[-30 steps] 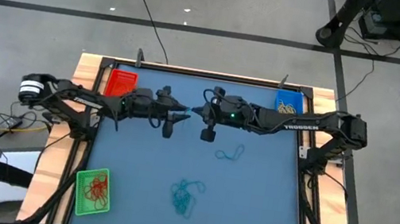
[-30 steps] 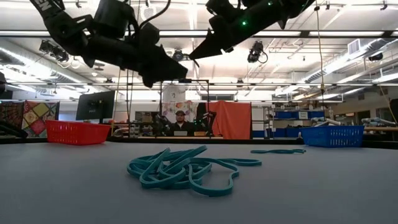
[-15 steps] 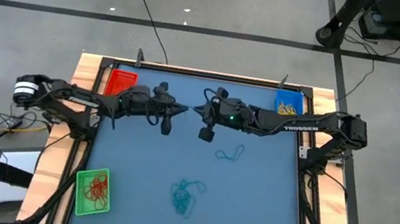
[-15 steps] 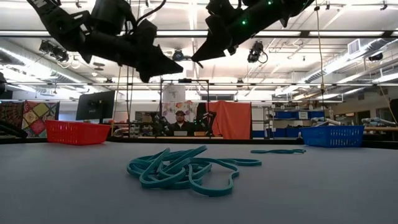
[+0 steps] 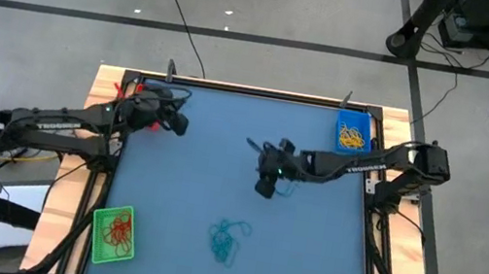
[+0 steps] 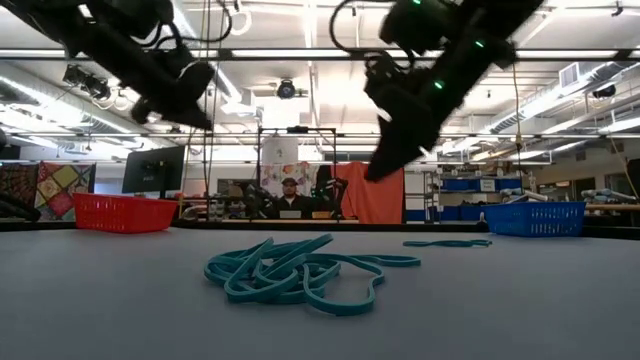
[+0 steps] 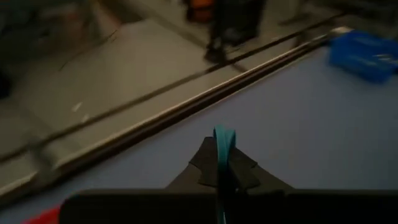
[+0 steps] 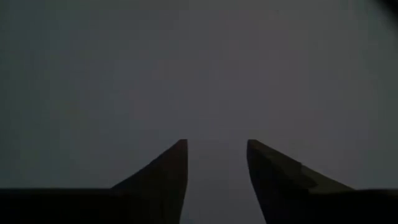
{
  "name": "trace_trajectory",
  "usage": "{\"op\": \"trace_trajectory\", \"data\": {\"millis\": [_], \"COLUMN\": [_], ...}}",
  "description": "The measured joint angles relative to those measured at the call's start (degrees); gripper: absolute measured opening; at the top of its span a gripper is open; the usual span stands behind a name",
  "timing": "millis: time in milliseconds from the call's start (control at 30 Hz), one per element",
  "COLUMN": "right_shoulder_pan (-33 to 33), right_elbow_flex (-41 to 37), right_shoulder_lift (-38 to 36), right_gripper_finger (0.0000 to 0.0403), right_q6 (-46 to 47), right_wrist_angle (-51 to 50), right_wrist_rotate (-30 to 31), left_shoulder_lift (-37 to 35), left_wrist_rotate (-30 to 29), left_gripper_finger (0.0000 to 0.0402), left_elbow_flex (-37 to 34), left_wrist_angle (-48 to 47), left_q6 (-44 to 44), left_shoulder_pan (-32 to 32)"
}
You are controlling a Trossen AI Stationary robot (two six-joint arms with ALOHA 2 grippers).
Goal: Sort rubber bands into baskets
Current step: Put the blue rubber band into the red basket
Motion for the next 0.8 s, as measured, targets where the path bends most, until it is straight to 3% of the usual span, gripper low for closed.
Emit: {"op": "trace_trajectory", "data": {"millis": [300, 567, 800], "right_shoulder_pan": [8.5, 12.8, 15.1], "right_elbow_flex": [-13.2, -13.3, -13.2], "right_shoulder_lift": [0.0, 0.0, 0.0], "right_gripper_finger": [0.0172, 0.0172, 0.0172], "right_q6": [10.2, 12.7, 14.2], "right_wrist_angle": [16.1, 16.7, 15.7], "right_wrist_rotate": [-0.1, 1.3, 1.4], "left_shoulder_lift": [-0.8, 3.2, 7.2], "left_wrist_rotate": [-4.1, -3.9, -3.1], "left_gripper_finger": [0.0002, 0.0018, 0.0081], "left_elbow_flex": [0.0, 0.0, 0.0], "left_wrist_angle": [-13.2, -21.1, -22.4], "left_q6": [-10.3, -15.9, -16.0], "left_shoulder_pan": [10.3, 18.8, 21.6]}}
